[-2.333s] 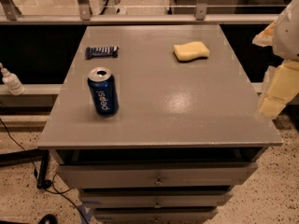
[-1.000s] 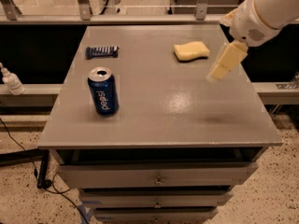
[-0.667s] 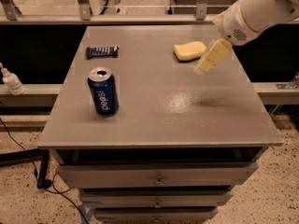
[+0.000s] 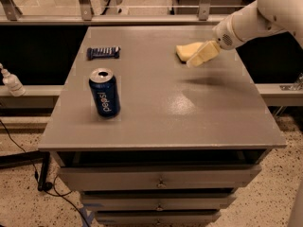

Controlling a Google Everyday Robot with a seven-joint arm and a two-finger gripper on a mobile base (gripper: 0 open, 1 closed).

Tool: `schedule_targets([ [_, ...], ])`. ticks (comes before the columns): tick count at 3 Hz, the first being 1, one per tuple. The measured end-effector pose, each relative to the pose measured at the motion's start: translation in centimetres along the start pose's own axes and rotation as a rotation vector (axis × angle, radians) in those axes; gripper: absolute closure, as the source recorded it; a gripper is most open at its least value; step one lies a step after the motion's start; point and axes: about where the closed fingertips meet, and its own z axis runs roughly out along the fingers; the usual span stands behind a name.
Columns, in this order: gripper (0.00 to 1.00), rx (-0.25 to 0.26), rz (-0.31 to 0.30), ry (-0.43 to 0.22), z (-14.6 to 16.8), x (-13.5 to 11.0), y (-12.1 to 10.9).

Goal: Move sponge near pepsi can

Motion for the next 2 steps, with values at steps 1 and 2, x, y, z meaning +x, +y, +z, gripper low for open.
schedule_targets([
  [1, 0.0, 0.015, 0.096, -0.006, 2.4, 1.7, -2.3],
  [2, 0.18, 0.006, 0.162, -0.03, 4.2, 2.7, -3.4],
])
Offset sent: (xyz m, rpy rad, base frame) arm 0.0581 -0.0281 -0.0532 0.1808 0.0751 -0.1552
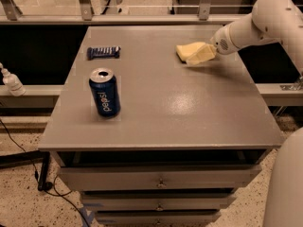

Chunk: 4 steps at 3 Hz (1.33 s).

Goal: Move sponge near pepsi can

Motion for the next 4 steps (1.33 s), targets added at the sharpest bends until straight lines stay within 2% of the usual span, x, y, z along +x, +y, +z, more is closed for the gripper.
schedule_targets([
  [1, 0.41, -0.013, 0.024, -0.017, 1.1, 0.0, 0.0],
  [2, 0.65, -0.02, 0.017, -0.028, 1.1, -0.6, 0.4],
  [3, 0.88, -0.054, -0.011, -0.058, 0.0, -1.7, 2.0],
  [4, 1.0, -0.114, -0.047, -0.084, -1.2, -2.5, 4.6],
])
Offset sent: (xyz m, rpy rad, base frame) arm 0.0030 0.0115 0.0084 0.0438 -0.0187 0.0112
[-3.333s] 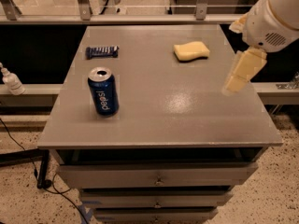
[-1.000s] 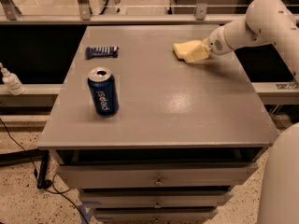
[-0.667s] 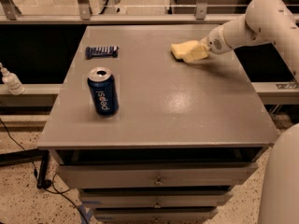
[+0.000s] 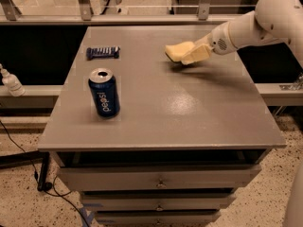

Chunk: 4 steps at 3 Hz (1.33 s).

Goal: Move sponge near pepsi can

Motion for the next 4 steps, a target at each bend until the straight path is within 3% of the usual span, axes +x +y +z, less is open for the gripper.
schedule_targets([
  [3, 1.0, -0.256, -0.096, -0.014, -1.3, -0.4, 10.9],
  [4, 1.0, -0.314, -0.185, 0.005, -1.6, -0.3, 14.7],
])
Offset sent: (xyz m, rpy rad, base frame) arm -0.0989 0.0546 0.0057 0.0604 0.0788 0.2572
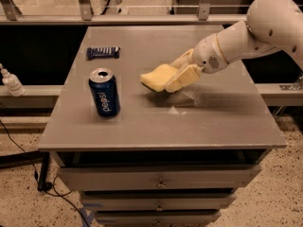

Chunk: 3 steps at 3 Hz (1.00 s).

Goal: Move sponge near pepsi can

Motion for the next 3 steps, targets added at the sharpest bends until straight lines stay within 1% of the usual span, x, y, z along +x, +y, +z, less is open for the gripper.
schedule_targets([
  [1, 1.0, -0.028, -0.098, 0.026, 0.9, 0.0, 2.8],
  [2, 1.0, -0.064, -0.181, 0.028, 1.9, 0.1, 4.9],
  [3, 0.82, -0.112, -0.251, 0.011, 2.9, -0.4, 6.7],
])
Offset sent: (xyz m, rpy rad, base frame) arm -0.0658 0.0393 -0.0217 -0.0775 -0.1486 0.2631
